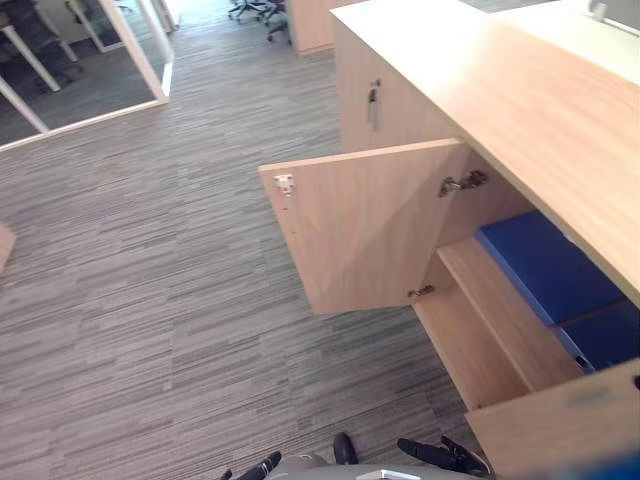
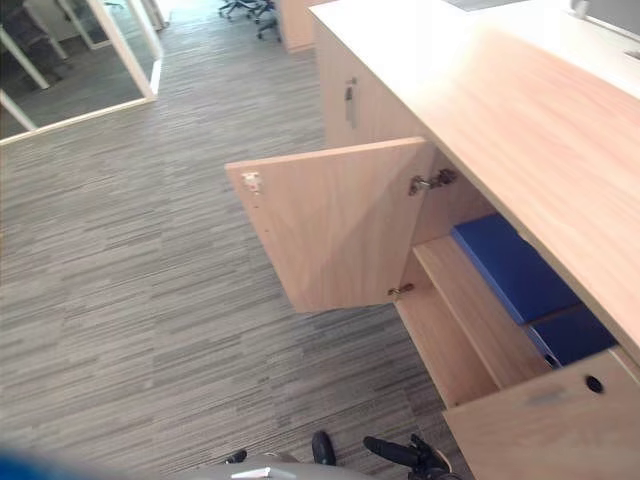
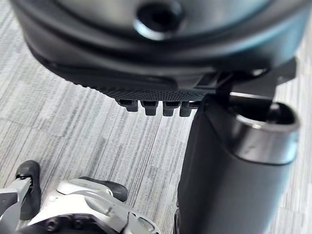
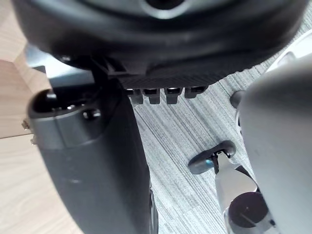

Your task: Walk over to the cabinet, pick up the folder, carry it to the office cabinet, place the folder inside the office cabinet, then close the office cabinet door

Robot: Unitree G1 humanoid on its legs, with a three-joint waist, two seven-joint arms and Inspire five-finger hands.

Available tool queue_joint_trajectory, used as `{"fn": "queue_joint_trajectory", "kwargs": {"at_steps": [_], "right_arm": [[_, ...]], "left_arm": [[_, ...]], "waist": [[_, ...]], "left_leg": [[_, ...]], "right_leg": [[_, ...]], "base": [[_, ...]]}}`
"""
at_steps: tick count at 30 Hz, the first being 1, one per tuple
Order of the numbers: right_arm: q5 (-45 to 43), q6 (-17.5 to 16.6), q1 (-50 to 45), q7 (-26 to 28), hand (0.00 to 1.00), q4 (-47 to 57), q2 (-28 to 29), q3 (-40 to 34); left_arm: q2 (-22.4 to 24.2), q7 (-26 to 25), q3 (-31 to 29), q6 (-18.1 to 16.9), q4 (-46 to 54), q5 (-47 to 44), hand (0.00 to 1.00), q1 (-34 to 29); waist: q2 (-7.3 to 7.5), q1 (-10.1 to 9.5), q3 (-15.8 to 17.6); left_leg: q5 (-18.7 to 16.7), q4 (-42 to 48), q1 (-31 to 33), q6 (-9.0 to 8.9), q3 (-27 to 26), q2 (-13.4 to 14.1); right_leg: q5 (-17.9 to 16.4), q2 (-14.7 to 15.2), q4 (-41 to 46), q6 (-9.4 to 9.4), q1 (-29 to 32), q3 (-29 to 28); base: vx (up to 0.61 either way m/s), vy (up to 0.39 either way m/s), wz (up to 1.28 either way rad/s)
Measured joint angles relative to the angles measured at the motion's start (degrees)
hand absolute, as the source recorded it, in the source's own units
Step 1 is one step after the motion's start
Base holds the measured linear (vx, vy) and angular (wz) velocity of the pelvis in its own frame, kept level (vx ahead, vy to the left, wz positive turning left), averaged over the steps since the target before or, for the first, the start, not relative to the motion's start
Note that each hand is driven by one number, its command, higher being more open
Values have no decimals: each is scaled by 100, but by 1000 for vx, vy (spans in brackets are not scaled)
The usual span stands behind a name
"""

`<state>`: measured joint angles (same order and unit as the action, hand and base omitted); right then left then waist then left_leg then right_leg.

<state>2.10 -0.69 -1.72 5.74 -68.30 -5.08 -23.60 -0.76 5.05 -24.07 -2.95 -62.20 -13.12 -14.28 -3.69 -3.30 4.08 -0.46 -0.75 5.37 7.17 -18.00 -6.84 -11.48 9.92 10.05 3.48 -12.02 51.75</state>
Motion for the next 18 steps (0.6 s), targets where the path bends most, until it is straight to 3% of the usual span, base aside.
{"fn": "queue_joint_trajectory", "kwargs": {"at_steps": [3,9,13,18], "right_arm": [[3,2,115,2,100,-5,105,8],[9,-4,171,18,100,-4,173,131],[15,-6,122,18,100,1,165,121],[238,11,41,23,100,-2,69,108]], "left_arm": [[-59,42,-5,4,0,-188,100,-17],[-58,52,32,-40,265,-246,100,34],[-38,34,67,-59,579,-248,100,37],[-59,-79,293,-66,1136,833,100,54]], "waist": [[120,-16,-19],[121,56,-68],[128,61,-142],[69,92,-117]], "left_leg": [[188,-418,-121,49,201,-135],[201,-421,-273,66,329,-137],[226,-456,-231,1,306,-131],[227,-461,-228,-60,274,-94]], "right_leg": [[5,17,-6,-32,44,-18],[15,165,-189,-17,183,-53],[35,118,-337,187,185,-61],[37,52,-424,213,172,-87]], "base": [[86,86,29],[-27,34,9],[-48,-49,-1],[-33,-40,-4]]}}
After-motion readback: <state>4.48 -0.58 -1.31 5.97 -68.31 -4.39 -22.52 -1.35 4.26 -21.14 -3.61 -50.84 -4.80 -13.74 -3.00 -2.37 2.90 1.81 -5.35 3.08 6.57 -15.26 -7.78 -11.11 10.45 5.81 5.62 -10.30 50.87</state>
